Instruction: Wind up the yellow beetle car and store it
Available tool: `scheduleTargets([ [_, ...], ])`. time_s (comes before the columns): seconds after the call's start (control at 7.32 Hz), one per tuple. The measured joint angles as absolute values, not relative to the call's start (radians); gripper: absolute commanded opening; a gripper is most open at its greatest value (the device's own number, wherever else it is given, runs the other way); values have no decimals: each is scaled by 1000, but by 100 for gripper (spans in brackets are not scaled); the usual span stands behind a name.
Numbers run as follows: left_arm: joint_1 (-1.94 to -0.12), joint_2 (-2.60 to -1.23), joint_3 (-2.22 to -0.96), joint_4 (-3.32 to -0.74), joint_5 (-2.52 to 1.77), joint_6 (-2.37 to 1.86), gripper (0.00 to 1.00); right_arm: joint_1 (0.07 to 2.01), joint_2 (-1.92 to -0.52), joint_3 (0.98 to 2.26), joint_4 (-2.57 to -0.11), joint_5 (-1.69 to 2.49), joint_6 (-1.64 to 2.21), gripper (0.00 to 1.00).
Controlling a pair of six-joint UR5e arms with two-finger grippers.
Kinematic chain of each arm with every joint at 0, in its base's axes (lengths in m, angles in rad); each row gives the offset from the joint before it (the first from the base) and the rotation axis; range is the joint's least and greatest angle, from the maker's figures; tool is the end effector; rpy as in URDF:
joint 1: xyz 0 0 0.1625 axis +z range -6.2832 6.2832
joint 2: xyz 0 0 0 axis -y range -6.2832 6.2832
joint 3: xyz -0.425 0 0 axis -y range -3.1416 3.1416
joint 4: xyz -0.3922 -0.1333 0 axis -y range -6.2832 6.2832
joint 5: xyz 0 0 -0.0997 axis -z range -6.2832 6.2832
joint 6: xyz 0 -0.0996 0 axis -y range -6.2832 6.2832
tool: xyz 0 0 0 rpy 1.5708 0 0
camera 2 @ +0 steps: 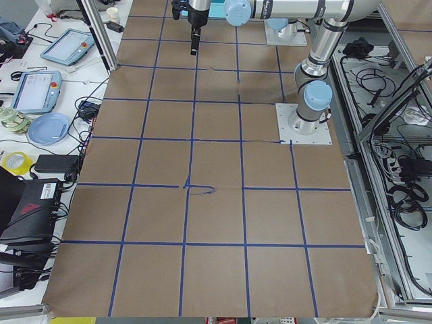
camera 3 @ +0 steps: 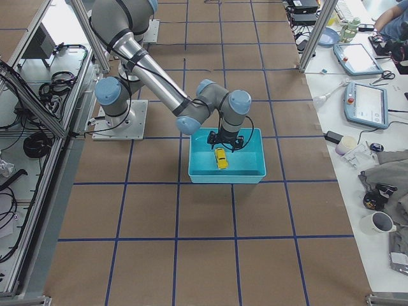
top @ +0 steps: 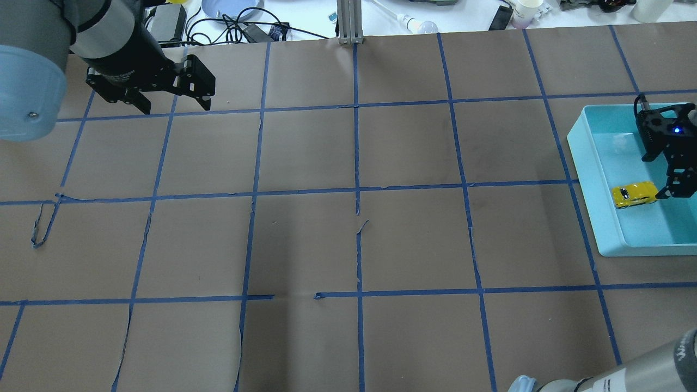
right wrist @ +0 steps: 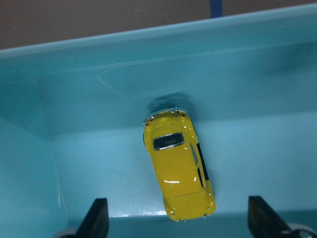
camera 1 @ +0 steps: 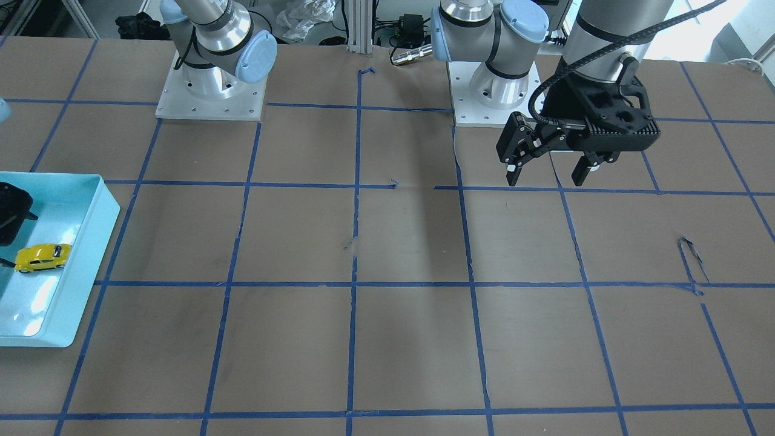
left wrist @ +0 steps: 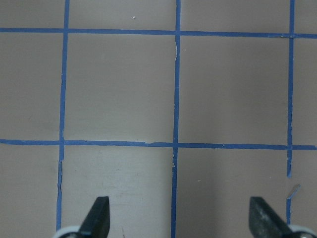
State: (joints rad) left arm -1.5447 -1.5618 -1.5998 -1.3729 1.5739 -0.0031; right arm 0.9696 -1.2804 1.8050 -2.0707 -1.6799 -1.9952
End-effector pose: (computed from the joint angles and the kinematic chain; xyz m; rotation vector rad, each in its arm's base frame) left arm -0.1198 -0.5073 0.4993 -0.0460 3.1237 -0.2785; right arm -0.2148 -0.5297 0.2718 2.0115 -2.3995 -0.1751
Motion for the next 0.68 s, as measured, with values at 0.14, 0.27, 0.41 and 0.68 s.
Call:
scheduleTargets([
  [0.14,-1545,-1562,-1600,-1373,1574,-3,100,974,-1341,1804,-2059,-1666,-1899,99],
  [0.27,-1545,-1561,-1600,-1373,1574,-3,100,977,-1398,1803,-2022,-1648,-1771,100],
  [0.41,-1546,-1561,-1600,-1373,1575,-3,100,986,-1451,1801,-1963,-1632,-1592,100],
  [0.68,-1546,-1561,-1600,-1373,1574,-3,100,1065,-1547,1797,-1860,-1607,-1094,100],
])
